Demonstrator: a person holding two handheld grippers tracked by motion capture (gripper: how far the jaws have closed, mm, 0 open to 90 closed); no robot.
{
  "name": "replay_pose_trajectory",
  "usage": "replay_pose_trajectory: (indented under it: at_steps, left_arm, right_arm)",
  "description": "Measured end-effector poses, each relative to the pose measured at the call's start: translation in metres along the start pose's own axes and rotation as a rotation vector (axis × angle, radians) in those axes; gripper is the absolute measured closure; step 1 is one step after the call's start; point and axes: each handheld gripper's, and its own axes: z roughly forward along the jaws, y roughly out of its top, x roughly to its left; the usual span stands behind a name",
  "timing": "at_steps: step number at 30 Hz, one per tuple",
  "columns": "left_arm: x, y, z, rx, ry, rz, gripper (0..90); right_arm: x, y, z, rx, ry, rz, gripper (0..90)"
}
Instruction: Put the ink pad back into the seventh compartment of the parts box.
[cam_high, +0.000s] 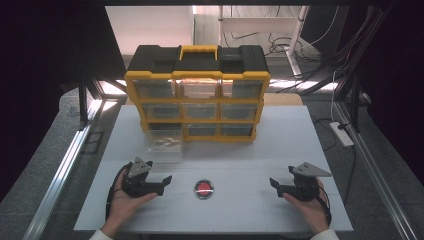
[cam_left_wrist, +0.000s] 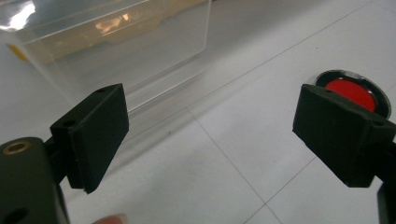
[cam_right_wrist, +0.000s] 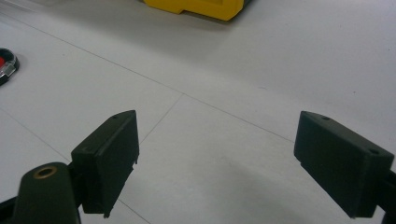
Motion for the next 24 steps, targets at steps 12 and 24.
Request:
replay_pose_trajectory:
  at_steps: [12, 24]
  left_arm:
    - [-0.007, 0.011, 0.003, 0.001, -0.037, 0.021, 10.8]
    - [-0.016, 0.024, 0.009, -0.001, -0.070, 0.041, 10.8]
  right_arm:
    - [0.000, 0.000, 0.000, 0.005, 0.000, 0.005, 14.6]
    - [0.000, 0.000, 0.001, 0.008, 0.001, 0.004, 14.5]
